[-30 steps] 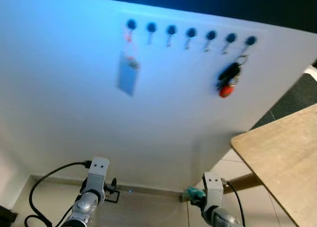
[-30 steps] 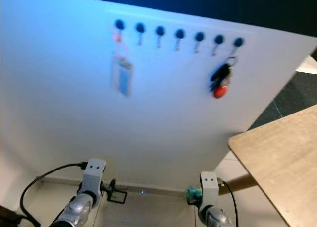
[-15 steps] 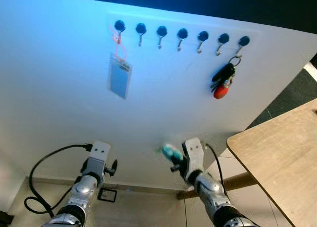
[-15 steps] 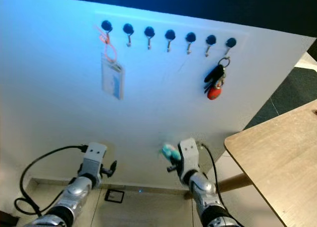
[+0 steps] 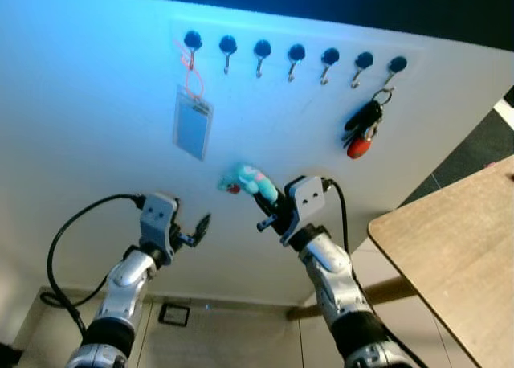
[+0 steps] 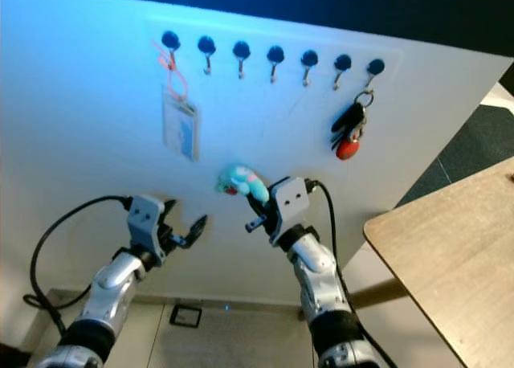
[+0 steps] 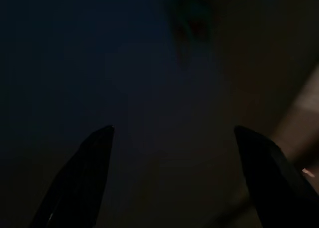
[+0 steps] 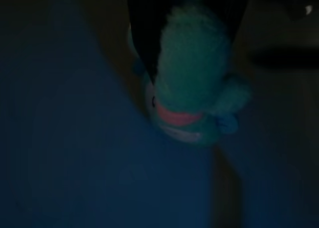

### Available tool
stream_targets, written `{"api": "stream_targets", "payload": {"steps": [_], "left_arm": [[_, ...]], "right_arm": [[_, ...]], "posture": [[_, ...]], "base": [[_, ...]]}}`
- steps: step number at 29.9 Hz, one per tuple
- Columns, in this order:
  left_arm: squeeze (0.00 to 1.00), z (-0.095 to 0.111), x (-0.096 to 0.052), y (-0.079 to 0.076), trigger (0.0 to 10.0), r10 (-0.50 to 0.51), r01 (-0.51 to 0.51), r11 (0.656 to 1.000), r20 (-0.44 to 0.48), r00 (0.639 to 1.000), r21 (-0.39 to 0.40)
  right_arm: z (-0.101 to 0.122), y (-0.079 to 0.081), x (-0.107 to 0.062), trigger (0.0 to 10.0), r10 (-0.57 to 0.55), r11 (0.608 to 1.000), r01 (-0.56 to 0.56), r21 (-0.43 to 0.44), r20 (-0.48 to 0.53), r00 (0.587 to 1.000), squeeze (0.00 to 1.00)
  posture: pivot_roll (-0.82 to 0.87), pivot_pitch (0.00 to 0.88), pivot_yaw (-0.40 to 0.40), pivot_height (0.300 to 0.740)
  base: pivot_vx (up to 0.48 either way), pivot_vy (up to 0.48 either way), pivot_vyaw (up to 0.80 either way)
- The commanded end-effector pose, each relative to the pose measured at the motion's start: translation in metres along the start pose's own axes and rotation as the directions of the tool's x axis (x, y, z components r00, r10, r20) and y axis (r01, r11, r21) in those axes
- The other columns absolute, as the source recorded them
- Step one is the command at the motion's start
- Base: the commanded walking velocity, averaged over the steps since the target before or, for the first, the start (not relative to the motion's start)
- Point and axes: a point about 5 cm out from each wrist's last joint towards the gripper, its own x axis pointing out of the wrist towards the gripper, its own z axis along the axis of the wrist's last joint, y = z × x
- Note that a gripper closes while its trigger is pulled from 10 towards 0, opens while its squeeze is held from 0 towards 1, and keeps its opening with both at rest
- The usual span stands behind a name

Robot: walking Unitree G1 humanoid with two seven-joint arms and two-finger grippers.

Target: Hang keys on a hook

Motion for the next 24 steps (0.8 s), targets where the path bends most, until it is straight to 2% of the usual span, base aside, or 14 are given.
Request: {"api": "stream_targets", "payload": {"steps": [1, 2, 4, 6, 7, 8, 10, 12, 16, 17, 19, 22, 23, 24], "left_arm": [[0.00, 0.008, -0.001, -0.011, 10.0, -0.105, 0.105, 0.994, 0.026, 0.994, 0.001], [0.00, 0.008, -0.001, -0.011, 10.0, -0.105, 0.105, 0.994, 0.026, 0.994, 0.001], [0.00, 0.015, -0.004, -0.018, 10.0, -0.139, 0.139, 0.990, 0.058, 0.989, 0.008], [0.00, 0.015, -0.004, -0.018, 10.0, -0.139, 0.139, 0.990, 0.058, 0.989, 0.008], [0.00, 0.020, -0.005, -0.021, 10.0, -0.146, 0.146, 0.989, 0.078, 0.986, 0.014], [0.00, 0.030, -0.007, -0.024, 10.0, -0.156, 0.154, 0.988, 0.116, 0.981, 0.025], [0.00, 0.039, -0.007, -0.023, 10.0, -0.138, 0.133, 0.990, 0.153, 0.979, 0.045], [0.00, 0.039, -0.007, -0.023, 10.0, -0.138, 0.133, 0.990, 0.153, 0.979, 0.045], [0.00, 0.057, -0.001, -0.015, 10.0, -0.062, 0.048, 0.997, 0.231, 0.971, 0.068], [0.00, 0.057, -0.001, -0.015, 10.0, -0.062, 0.048, 0.997, 0.231, 0.971, 0.068], [0.00, 0.059, 0.000, -0.014, 10.0, -0.052, 0.037, 0.997, 0.239, 0.969, 0.070], [0.00, 0.066, 0.001, -0.013, 10.0, -0.045, 0.029, 0.998, 0.257, 0.965, 0.064], [0.00, 0.066, 0.001, -0.013, 10.0, -0.045, 0.029, 0.998, 0.257, 0.965, 0.064], [0.00, 0.071, 0.002, -0.013, 10.0, -0.040, 0.027, 0.998, 0.264, 0.964, 0.055]], "right_arm": [[0.005, 0.010, -0.004, 10.0, 0.061, 0.998, -0.060, -0.025, 0.015, 0.998, 0.00], [0.005, 0.010, -0.004, 10.0, 0.061, 0.998, -0.060, -0.025, 0.015, 0.998, 0.00], [0.016, 0.017, -0.009, 10.0, 0.103, 0.986, -0.095, -0.134, 0.061, 0.993, 0.00], [0.016, 0.017, -0.009, 10.0, 0.103, 0.986, -0.095, -0.134, 0.061, 0.993, 0.00], [0.022, 0.019, -0.012, 10.0, 0.110, 0.977, -0.091, -0.193, 0.089, 0.990, 0.00], [0.034, 0.017, -0.017, 10.0, 0.070, 0.966, -0.028, -0.258, 0.153, 0.986, 0.00], [0.046, 0.015, -0.019, 10.0, 0.065, 0.938, 0.010, -0.347, 0.204, 0.977, 0.00], [0.046, 0.015, -0.019, 10.0, 0.065, 0.938, 0.010, -0.347, 0.204, 0.977, 0.00], [0.077, 0.011, -0.020, 10.0, 0.045, 0.835, 0.149, -0.529, 0.336, 0.941, 0.00], [0.077, 0.011, -0.020, 10.0, 0.045, 0.835, 0.149, -0.529, 0.336, 0.941, 0.00], [0.083, 0.010, -0.020, 10.0, 0.040, 0.812, 0.180, -0.556, 0.360, 0.932, 0.00], [0.098, 0.011, -0.019, 10.0, 0.071, 0.729, 0.230, -0.645, 0.406, 0.911, 0.00], [0.098, 0.011, -0.019, 10.0, 0.071, 0.729, 0.230, -0.645, 0.406, 0.911, 0.00], [0.103, 0.013, -0.019, 10.0, 0.088, 0.690, 0.248, -0.680, 0.419, 0.904, 0.00]], "posture": [[0.08, 0.023, -0.100, 0.740], [0.08, 0.023, -0.100, 0.740], [0.08, 0.023, -0.096, 0.740], [0.08, 0.023, -0.096, 0.740], [0.08, 0.023, -0.095, 0.740], [0.08, 0.022, -0.093, 0.740], [0.07, 0.023, -0.092, 0.740], [0.07, 0.023, -0.092, 0.740], [0.07, 0.019, -0.090, 0.740], [0.07, 0.019, -0.090, 0.740], [0.07, 0.019, -0.089, 0.740], [0.07, 0.020, -0.087, 0.740], [0.07, 0.020, -0.087, 0.740], [0.07, 0.021, -0.087, 0.740]], "base": [[0.000, 0.000, 0.00], [0.000, 0.000, 0.00], [0.000, 0.000, 0.00], [0.000, 0.000, 0.00], [0.000, 0.000, 0.00], [0.000, 0.000, 0.00], [0.000, 0.000, 0.00], [0.000, 0.000, 0.00], [0.000, 0.000, 0.00], [0.000, 0.000, 0.00], [0.000, 0.000, 0.00], [0.000, 0.000, 0.00], [0.000, 0.000, 0.00], [0.000, 0.000, 0.00]]}}
